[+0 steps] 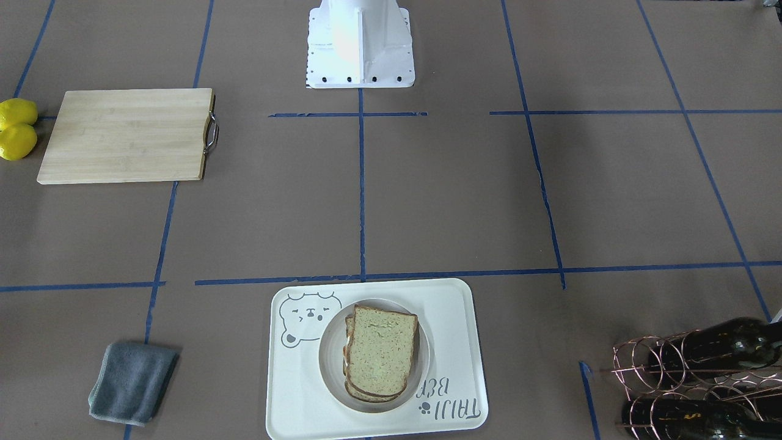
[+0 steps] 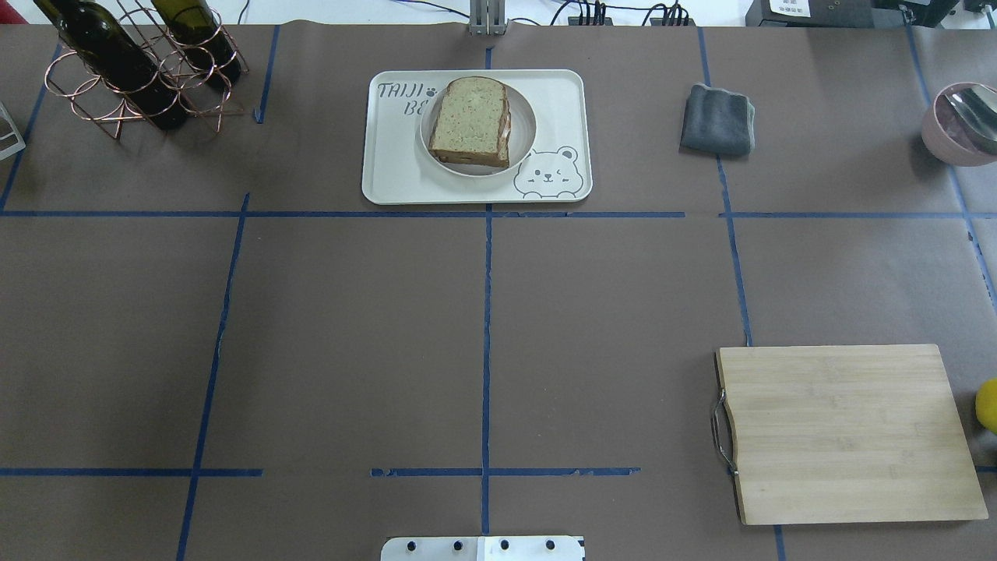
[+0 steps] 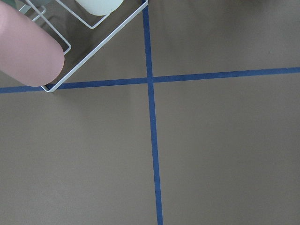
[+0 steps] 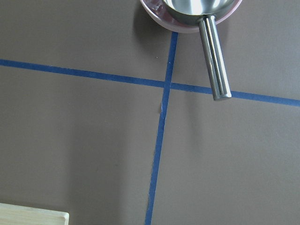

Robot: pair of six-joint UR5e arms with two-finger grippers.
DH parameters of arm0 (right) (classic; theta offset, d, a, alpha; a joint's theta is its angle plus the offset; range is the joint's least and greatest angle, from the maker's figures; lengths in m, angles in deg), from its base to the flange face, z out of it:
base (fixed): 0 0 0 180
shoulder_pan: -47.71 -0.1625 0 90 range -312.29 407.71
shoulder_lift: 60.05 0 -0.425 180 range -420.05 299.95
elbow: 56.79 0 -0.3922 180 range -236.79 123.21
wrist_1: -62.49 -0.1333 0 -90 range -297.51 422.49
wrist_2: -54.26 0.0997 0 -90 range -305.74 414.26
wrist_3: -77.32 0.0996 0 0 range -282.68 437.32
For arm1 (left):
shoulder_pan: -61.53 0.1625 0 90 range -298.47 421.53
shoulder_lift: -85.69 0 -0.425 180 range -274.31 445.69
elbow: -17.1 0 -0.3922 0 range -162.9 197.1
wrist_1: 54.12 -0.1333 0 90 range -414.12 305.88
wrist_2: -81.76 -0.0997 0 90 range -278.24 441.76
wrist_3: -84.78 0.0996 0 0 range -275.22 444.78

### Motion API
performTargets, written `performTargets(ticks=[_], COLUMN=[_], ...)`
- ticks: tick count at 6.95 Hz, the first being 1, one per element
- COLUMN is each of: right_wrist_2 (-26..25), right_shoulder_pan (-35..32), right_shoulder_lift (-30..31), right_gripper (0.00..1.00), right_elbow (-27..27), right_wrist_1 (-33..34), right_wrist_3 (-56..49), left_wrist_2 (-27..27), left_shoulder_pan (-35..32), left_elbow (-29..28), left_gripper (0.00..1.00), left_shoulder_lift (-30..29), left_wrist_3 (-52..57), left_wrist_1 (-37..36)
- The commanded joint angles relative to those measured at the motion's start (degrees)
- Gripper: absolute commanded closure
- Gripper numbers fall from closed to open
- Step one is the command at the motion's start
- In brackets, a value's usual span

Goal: Make sandwich and place on tray

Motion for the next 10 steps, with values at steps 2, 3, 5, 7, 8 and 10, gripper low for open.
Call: performTargets(ticks=[2,3,5,7,8,10], right_wrist_2=[0.07,0.07,-0.01,0.07,0.07,0.07], right_shoulder_pan=[-0.01,-0.01,-0.01,-0.01,0.08,-0.01], right_shoulder_lift=[0.06,0.06,0.06,0.06,-0.03,-0.03], right_gripper=[0.0,0.0,0.0,0.0,0.0,0.0], right_elbow=[0.16,0.16,-0.01,0.16,0.08,0.16], right_wrist_1=[0.0,0.0,0.0,0.0,0.0,0.0], right_wrist_3=[0.08,0.08,-0.01,-0.01,-0.01,-0.01], left_wrist_2=[-0.48,-0.57,-0.57,-0.57,-0.57,-0.57], left_shoulder_pan=[-0.15,0.02,-0.06,-0.06,-0.06,-0.06], left_elbow=[1.08,-0.04,0.82,1.09,1.18,1.18], left_gripper=[0.0,0.0,0.0,0.0,0.0,0.0], left_shoulder_lift=[1.88,1.27,1.27,1.27,1.27,1.27], left_wrist_3=[3.7,3.78,3.78,3.87,3.87,3.87], left_wrist_1=[-0.46,-0.21,-0.12,-0.2,-0.2,-0.2])
